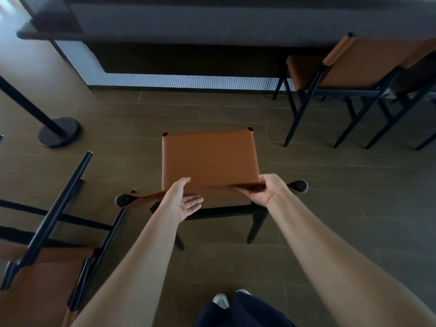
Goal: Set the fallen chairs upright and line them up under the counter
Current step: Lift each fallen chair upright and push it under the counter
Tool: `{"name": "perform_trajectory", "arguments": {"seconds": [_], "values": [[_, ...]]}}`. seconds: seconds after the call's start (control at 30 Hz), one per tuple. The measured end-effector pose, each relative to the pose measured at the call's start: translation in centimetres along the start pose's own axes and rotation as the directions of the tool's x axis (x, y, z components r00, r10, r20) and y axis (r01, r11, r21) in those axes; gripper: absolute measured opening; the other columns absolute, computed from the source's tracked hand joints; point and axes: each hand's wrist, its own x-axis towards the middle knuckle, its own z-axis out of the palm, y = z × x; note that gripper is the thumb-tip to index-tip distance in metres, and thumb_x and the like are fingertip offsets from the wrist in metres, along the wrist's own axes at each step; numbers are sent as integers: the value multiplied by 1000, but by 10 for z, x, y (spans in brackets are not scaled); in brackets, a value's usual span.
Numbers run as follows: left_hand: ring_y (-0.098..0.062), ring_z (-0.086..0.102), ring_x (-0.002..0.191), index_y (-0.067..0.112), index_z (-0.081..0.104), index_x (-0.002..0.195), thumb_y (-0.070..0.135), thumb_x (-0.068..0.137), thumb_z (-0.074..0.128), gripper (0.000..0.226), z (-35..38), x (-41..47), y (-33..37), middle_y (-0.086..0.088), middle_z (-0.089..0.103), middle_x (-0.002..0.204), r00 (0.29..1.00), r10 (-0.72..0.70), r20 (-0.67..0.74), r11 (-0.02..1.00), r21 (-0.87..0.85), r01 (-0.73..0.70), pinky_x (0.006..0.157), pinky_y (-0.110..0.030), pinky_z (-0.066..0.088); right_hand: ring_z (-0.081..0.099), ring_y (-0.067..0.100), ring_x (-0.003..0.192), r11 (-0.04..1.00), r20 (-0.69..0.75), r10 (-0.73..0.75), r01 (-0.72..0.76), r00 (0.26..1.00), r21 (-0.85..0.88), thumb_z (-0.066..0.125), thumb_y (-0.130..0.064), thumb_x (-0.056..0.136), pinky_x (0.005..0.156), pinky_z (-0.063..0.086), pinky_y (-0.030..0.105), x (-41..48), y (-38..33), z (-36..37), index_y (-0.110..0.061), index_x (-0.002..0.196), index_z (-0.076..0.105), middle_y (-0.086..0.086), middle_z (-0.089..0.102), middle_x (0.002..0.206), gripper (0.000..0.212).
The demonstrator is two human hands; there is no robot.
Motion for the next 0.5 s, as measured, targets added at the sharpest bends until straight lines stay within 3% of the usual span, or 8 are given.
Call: {"name": "perform_trajectory", "arguments": {"seconds": [0.1,0.27,0.37,0.43,0.5], "values": [[-40,64,99,18,32,145,22,88,66,66,13,1,29,-30,54,111,999,37,16,999,-7,-37,84,-50,54,51,58,110,997,25,-80,81,996,-11,34,-4,99,63,48,76,1,-15,25,-4,138,39,33,47,129,39],[-44,64,96,12,34,140,5,85,60,61,36,3,77,-30,48,125,995,68,74,994,-87,-61,77,-52,56,54,56,101,985,64,-171,173,983,-17,45,0,95,58,51,70,5,-40,68,-2,132,42,31,48,126,37],[-44,64,97,6,41,132,0,85,56,49,52,11,108,-29,54,113,990,106,93,987,-132,-93,81,-52,56,31,66,126,986,102,-162,164,982,-14,43,9,90,62,51,71,11,-61,96,0,131,40,37,32,141,42],[-45,64,97,12,43,134,-2,85,54,52,63,16,130,-28,54,113,985,147,92,978,-165,-130,80,-52,57,16,69,131,988,114,-153,154,982,0,40,12,87,67,52,71,15,-73,118,3,123,41,41,21,145,37],[-45,64,97,20,43,138,-4,84,53,60,73,22,151,-28,54,114,979,175,101,970,-188,-154,79,-53,57,16,70,130,986,126,-166,167,978,6,38,13,87,71,52,70,19,-86,139,4,111,43,41,16,147,26]]}}
